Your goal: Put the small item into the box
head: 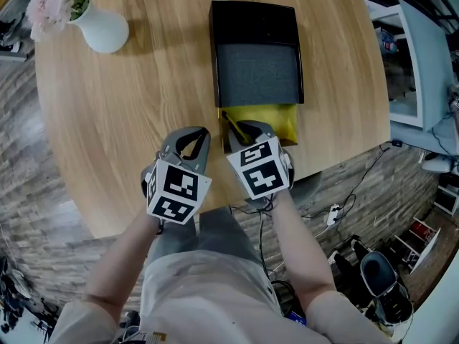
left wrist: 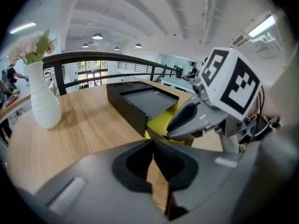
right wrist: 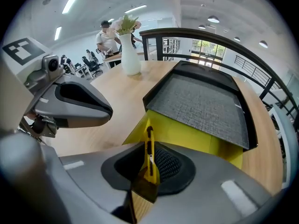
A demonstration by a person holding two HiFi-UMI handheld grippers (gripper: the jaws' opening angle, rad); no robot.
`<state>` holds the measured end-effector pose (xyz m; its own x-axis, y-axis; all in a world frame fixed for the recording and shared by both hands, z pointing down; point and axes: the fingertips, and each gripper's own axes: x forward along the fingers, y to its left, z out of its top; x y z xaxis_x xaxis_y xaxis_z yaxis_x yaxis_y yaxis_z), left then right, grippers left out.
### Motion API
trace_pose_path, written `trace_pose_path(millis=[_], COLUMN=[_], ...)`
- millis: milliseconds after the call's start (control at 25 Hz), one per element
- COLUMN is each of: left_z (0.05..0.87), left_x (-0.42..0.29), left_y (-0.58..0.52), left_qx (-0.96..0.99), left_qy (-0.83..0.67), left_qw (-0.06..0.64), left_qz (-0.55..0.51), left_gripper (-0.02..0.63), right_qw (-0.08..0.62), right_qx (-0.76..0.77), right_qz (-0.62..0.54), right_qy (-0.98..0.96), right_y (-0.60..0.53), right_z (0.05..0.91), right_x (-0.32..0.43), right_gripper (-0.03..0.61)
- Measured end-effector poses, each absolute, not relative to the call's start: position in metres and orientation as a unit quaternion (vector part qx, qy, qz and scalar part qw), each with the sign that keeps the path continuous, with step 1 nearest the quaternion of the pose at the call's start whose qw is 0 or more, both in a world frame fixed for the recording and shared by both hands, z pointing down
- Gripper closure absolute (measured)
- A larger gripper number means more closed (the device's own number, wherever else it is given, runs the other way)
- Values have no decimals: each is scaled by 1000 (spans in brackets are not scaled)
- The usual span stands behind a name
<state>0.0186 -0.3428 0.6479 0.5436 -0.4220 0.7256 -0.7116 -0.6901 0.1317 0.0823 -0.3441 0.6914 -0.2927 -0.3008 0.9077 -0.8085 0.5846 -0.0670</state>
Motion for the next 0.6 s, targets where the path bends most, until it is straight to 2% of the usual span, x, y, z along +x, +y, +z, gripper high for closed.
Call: trace_pose_path(millis=[400,600], left_z=[649,639], left_x=[15,12], left_y=[-337,-334], left_qx=[852,854], left_qy=[-326,-327], left_qw=[220,213], left_qz=[345,344], left_gripper=[611,611], right_qw=[467,429], right_qx=[369,389], right_qz=[278,258], right_qy=[-754,-774], right_y=[-340,-344], right_z=[691,672], right_x=[85,89], right_gripper=[515,537])
